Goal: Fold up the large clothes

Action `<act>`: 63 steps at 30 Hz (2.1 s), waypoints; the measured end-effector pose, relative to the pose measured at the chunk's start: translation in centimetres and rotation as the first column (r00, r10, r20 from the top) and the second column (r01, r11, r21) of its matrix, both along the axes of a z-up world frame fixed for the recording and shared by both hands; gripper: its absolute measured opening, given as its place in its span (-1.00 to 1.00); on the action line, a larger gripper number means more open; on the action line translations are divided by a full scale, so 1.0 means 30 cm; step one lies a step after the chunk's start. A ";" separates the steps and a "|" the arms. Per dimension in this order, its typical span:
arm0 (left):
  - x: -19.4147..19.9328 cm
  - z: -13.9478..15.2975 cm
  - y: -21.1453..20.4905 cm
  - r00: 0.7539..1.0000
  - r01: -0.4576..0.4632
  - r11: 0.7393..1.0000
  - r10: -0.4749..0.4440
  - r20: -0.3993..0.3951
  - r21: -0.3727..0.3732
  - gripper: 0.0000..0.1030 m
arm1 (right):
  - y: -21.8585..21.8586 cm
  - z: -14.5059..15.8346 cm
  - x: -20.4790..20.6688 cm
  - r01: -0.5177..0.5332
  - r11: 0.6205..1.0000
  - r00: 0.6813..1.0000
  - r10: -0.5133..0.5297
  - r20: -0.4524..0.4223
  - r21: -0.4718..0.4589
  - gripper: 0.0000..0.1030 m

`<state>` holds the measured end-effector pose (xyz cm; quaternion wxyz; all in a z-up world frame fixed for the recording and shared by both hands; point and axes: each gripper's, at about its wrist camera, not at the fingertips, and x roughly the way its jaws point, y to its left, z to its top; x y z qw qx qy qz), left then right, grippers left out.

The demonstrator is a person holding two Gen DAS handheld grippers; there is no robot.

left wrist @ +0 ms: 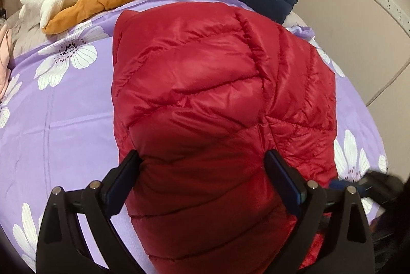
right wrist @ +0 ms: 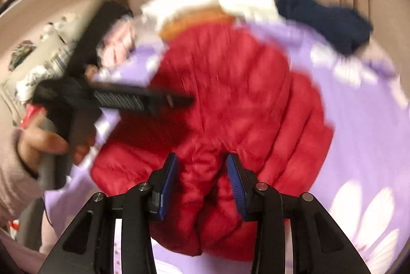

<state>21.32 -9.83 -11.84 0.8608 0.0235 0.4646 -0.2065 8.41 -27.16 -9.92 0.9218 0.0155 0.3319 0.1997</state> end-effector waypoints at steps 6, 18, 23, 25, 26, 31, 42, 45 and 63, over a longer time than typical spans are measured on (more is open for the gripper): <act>-0.003 0.000 -0.003 1.000 0.012 1.000 -0.012 0.001 -0.003 0.87 | -0.051 0.126 0.153 0.091 0.996 0.991 -0.092 0.092 0.018 -0.24; 0.011 -0.015 -0.030 1.000 0.024 0.999 -0.024 0.007 0.026 0.89 | -0.042 0.003 0.341 0.191 0.982 0.978 -0.190 -0.088 0.007 -0.24; 0.003 -0.009 -0.017 1.000 0.018 1.000 -0.018 0.007 0.018 0.89 | -0.039 0.087 0.227 0.166 0.985 0.986 -0.165 -0.024 0.036 -0.24; 0.001 -0.007 -0.013 1.000 0.014 1.000 -0.014 0.004 0.011 0.89 | -0.024 0.109 0.182 0.142 0.989 0.990 -0.143 0.001 0.045 -0.24; -0.002 -0.007 -0.013 1.000 0.013 1.000 -0.013 0.005 0.010 0.89 | -0.015 0.121 0.134 0.120 0.991 0.993 -0.121 0.016 0.053 -0.24; -0.016 -0.005 -0.015 1.000 0.016 1.000 -0.016 0.015 0.012 0.90 | 0.030 0.104 0.013 0.063 0.998 0.997 -0.063 0.035 0.021 -0.24; -0.029 -0.015 -0.016 0.999 0.024 0.999 -0.025 0.035 0.036 0.88 | 0.060 -0.071 0.049 0.076 0.993 0.994 -0.083 -0.077 -0.093 -0.24; -0.038 0.008 0.024 1.000 0.003 1.000 -0.003 0.024 -0.004 0.87 | 0.051 -0.037 0.034 0.082 0.995 0.994 -0.086 -0.071 -0.056 -0.20; 0.107 -0.155 0.372 0.951 -0.190 0.830 0.022 -0.308 -0.525 0.99 | -0.263 -0.108 0.141 0.421 0.802 0.896 -0.294 -0.334 0.424 0.98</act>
